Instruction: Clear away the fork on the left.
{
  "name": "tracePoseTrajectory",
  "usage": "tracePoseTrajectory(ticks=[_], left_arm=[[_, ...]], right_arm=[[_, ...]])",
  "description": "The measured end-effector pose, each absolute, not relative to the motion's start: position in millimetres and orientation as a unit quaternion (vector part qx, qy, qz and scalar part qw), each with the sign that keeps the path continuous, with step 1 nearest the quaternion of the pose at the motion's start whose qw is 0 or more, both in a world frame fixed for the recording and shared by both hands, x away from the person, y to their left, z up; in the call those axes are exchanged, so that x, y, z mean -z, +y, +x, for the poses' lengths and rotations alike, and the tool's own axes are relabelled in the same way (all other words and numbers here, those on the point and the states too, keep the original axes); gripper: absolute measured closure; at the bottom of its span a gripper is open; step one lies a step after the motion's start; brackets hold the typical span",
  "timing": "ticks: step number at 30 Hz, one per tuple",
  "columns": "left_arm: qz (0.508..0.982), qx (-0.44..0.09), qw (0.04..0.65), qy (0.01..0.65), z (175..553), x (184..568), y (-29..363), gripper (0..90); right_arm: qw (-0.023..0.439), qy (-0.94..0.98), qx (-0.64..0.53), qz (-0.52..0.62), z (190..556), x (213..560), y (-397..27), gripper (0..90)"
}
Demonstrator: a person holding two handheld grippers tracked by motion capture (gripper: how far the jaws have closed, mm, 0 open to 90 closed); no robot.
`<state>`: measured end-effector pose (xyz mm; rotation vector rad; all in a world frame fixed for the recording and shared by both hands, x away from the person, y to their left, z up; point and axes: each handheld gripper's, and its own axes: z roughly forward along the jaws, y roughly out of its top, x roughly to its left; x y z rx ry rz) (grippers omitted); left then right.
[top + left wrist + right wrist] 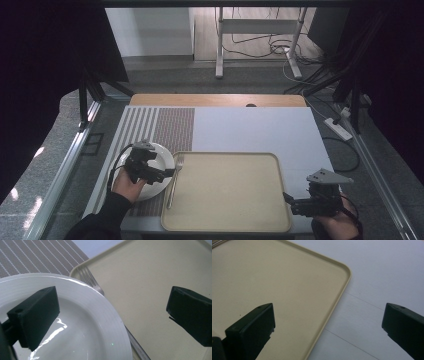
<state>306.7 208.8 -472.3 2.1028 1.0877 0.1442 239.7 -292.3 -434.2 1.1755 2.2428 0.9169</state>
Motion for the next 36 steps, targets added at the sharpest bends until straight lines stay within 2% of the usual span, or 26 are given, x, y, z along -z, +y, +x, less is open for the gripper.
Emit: tracePoseTrajectory(ticks=[36], left_arm=[[0.782,-0.076,0.418,0.456,230.4,464.6,253.7,0.0]], right_arm=[[0.218,0.813,-0.341,0.419,240.3,433.3,-295.0,0.0]])
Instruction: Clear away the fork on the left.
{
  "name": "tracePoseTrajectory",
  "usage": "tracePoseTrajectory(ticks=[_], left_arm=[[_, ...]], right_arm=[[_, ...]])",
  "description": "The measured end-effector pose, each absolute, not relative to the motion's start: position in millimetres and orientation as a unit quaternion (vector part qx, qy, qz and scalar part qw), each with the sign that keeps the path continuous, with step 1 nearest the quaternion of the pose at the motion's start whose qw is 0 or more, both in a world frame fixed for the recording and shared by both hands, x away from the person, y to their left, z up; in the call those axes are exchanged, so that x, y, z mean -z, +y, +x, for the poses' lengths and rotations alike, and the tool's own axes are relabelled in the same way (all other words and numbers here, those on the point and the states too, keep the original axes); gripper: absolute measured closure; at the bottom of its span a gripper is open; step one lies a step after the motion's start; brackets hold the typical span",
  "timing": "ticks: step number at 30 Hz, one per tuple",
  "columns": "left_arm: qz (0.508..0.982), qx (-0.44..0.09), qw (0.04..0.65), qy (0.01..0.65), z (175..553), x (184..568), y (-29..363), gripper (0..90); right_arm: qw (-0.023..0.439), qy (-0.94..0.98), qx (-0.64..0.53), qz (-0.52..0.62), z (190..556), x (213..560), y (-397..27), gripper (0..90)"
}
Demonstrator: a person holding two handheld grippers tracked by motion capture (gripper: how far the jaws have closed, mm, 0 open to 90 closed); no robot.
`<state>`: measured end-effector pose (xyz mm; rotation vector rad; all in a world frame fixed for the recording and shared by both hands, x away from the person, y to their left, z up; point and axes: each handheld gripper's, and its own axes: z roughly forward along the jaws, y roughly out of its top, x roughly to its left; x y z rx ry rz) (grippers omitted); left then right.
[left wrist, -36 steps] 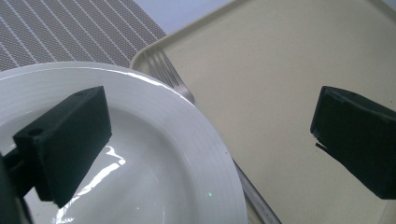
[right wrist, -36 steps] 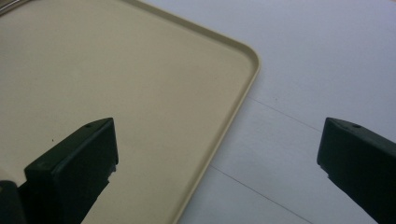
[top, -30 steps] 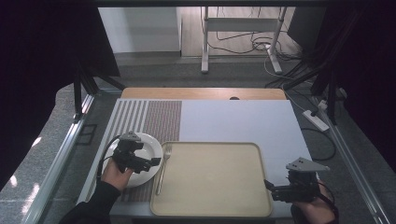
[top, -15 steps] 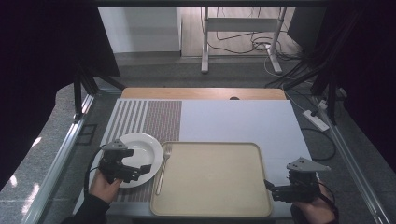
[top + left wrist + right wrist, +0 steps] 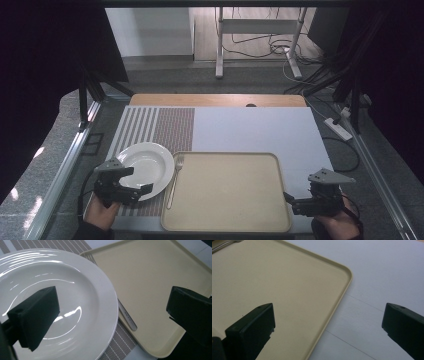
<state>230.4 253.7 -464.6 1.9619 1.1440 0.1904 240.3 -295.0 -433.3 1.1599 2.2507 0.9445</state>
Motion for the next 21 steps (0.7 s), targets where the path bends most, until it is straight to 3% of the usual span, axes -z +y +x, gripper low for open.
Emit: tracePoseTrajectory(ticks=[21], left_arm=[[0.768,-0.081,0.422,0.475,200.2,466.5,267.7,0.0]], right_arm=[[0.217,0.811,-0.341,0.422,240.4,433.5,-295.5,0.0]])
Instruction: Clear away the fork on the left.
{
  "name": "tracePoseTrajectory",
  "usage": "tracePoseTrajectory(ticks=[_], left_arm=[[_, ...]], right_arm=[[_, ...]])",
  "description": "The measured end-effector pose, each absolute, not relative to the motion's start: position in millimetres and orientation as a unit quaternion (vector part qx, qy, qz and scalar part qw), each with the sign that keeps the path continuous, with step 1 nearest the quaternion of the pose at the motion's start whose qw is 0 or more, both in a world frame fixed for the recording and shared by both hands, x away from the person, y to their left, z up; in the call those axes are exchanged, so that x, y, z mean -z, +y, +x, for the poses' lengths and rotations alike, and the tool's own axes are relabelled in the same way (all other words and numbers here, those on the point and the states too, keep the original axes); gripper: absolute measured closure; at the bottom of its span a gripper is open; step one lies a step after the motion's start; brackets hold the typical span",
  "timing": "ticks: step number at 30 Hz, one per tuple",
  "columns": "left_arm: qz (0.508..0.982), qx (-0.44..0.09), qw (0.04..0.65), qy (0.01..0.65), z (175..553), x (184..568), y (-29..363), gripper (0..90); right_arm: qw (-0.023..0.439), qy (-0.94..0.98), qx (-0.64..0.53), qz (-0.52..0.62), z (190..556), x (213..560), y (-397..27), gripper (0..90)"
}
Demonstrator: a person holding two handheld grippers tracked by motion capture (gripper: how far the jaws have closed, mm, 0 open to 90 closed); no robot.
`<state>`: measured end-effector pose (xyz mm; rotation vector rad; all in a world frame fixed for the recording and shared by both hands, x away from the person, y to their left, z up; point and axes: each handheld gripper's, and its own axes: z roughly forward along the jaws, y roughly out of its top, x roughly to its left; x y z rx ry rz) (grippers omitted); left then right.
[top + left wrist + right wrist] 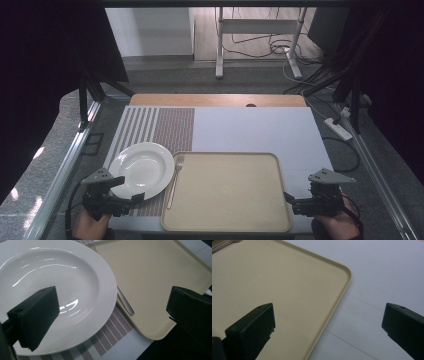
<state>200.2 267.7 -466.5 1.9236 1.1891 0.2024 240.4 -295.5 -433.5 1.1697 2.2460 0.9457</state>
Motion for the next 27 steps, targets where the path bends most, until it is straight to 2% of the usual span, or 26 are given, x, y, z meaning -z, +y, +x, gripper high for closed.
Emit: tracePoseTrajectory(ticks=[21,27], left_arm=[[0.775,-0.132,0.385,0.484,183.1,462.9,270.4,0.0],[0.783,-0.132,0.37,0.483,184.5,463.8,267.2,0.0]], right_arm=[[0.218,0.812,-0.338,0.423,240.5,433.6,-294.9,0.0],[0.218,0.813,-0.337,0.422,240.5,433.8,-294.3,0.0]])
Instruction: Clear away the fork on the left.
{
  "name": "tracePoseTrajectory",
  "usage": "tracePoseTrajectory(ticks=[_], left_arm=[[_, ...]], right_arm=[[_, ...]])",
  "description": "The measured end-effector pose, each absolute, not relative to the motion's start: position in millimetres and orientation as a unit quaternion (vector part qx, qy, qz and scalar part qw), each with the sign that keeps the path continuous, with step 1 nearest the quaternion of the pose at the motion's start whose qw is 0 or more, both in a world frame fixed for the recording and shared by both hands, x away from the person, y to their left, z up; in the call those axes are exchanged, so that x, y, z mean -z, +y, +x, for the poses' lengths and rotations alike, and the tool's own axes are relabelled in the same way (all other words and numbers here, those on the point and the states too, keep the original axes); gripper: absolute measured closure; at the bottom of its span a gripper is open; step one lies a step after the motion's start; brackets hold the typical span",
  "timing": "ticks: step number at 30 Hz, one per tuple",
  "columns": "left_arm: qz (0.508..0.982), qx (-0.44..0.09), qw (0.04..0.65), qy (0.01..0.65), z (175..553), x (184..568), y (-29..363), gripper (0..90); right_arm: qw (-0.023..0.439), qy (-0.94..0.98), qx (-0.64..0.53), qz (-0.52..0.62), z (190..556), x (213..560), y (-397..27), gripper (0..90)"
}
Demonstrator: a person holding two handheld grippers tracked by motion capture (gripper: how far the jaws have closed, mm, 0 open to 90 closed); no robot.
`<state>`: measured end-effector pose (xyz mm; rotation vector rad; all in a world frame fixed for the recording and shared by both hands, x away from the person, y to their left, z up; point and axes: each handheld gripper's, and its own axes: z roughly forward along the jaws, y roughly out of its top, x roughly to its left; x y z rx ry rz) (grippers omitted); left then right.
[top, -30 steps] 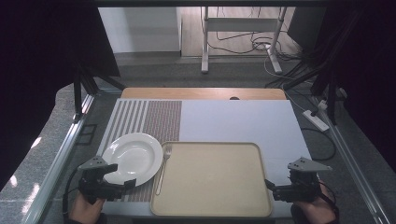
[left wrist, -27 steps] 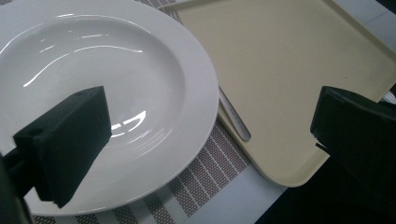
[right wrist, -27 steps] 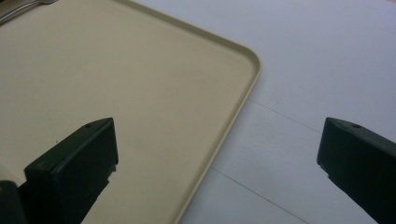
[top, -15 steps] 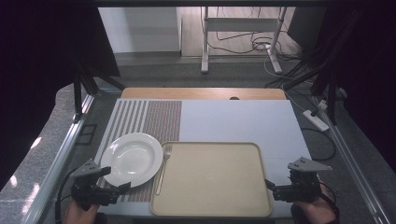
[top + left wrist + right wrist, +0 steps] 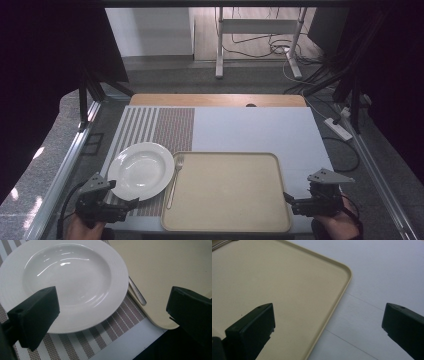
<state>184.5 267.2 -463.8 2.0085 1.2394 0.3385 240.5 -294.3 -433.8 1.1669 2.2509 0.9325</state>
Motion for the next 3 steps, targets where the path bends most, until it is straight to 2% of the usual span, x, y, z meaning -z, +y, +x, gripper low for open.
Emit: tracePoseTrajectory(ticks=[3], left_arm=[[0.785,-0.129,0.367,0.483,186.1,463.7,266.1,0.0]], right_arm=[[0.218,0.814,-0.335,0.422,240.8,434.2,-294.7,0.0]])
